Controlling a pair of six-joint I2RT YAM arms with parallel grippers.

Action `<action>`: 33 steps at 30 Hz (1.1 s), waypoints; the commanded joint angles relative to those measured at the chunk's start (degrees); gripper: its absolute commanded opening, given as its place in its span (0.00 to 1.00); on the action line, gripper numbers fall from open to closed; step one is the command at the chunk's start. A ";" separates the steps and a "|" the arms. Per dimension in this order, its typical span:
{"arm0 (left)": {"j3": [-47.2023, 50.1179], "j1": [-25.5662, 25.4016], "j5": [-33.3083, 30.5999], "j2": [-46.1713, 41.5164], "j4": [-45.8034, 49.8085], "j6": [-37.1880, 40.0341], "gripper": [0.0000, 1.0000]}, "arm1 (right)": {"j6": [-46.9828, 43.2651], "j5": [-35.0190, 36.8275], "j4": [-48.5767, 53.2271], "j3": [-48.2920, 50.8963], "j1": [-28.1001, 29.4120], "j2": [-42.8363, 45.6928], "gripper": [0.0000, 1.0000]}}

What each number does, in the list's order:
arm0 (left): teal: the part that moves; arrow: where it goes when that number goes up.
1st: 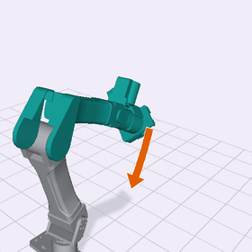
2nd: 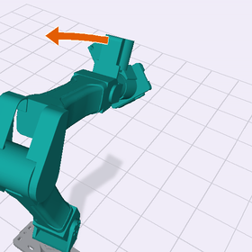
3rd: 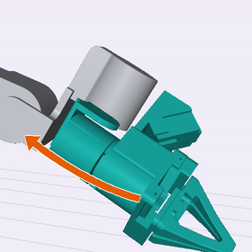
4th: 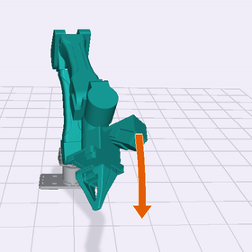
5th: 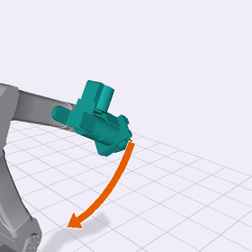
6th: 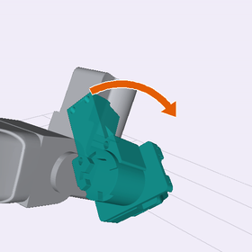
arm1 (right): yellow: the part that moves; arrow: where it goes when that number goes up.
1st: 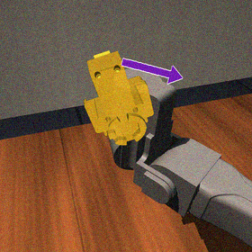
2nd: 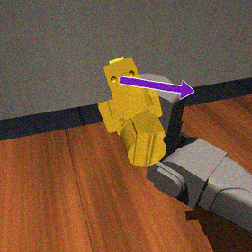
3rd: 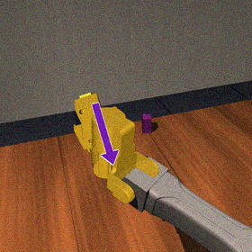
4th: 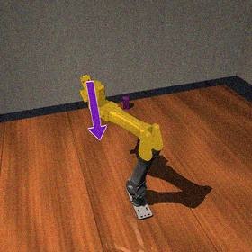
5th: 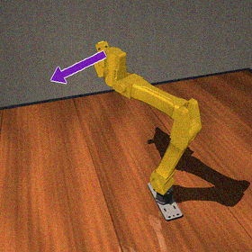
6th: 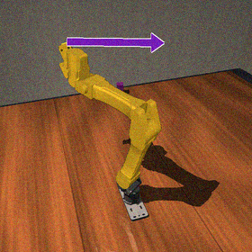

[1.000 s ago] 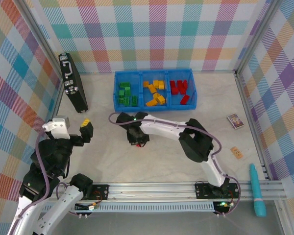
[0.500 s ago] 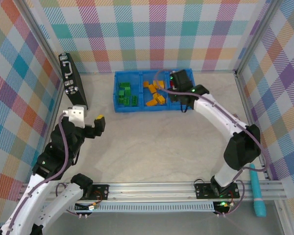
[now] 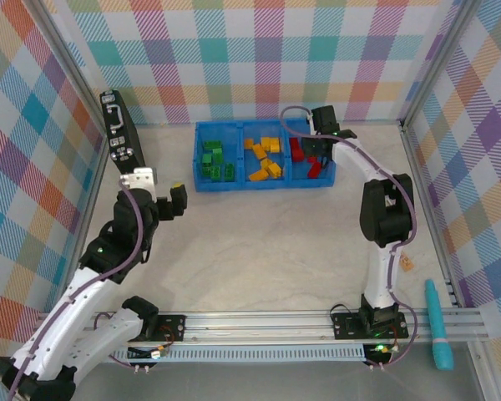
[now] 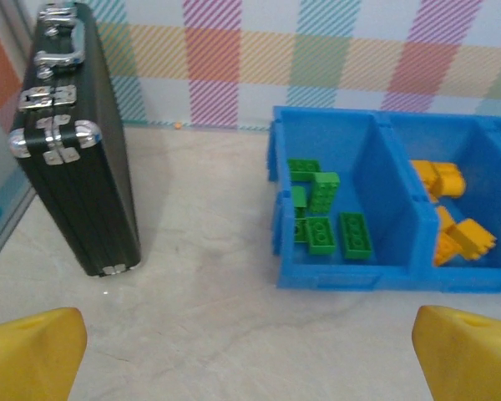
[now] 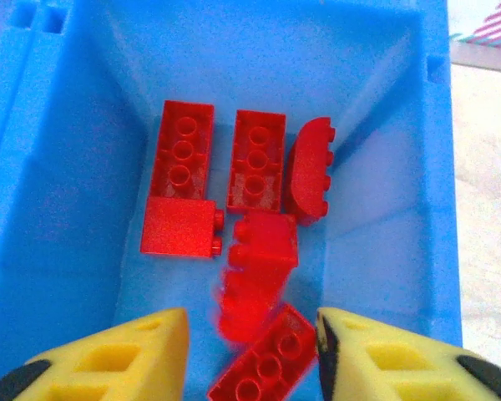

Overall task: Sort the legos into containers by color
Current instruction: Place the lego in the container, then reset both arms

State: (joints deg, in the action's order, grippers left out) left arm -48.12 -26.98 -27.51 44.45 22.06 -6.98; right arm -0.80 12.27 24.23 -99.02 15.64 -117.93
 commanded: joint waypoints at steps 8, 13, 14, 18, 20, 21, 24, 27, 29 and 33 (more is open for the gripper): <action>16.68 3.99 -10.01 3.95 -30.93 7.42 1.00 | -2.27 -6.06 -5.84 4.78 -0.03 9.59 0.71; 24.32 9.53 -6.86 9.32 -40.16 7.05 1.00 | -2.10 -8.17 -12.19 17.48 -2.28 22.82 0.99; 26.08 10.30 -5.88 10.89 -43.49 7.24 1.00 | -1.90 -7.60 -12.43 19.81 -2.66 25.32 0.99; 31.60 13.42 -2.08 17.28 -57.52 6.89 1.00 | -1.05 -2.62 -14.51 29.99 -3.14 33.63 0.99; 32.47 14.84 -0.60 22.45 -64.83 7.48 1.00 | -0.69 0.14 -16.16 36.17 -3.25 37.37 0.99; 32.41 15.55 0.55 25.61 -68.29 8.09 1.00 | 0.38 2.81 -17.25 39.18 -3.31 39.18 0.99; 30.55 16.52 2.37 36.83 -75.81 9.40 1.00 | 5.77 4.64 -24.16 50.85 -5.27 47.53 0.99; 28.72 17.20 5.76 46.71 -80.45 9.76 1.00 | 7.94 -3.66 -35.09 64.27 -8.34 56.48 0.99; 25.88 18.68 7.94 46.04 -74.49 8.49 1.00 | 7.23 -3.82 -37.48 68.51 -8.84 58.07 0.99; 25.13 21.69 13.23 46.02 -72.18 6.94 1.00 | 4.98 -3.18 -41.55 72.70 -10.94 55.30 0.99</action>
State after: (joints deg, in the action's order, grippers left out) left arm -21.67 -6.55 -18.81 91.31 -48.34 1.19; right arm 4.27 10.83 -7.57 -27.92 5.76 -61.47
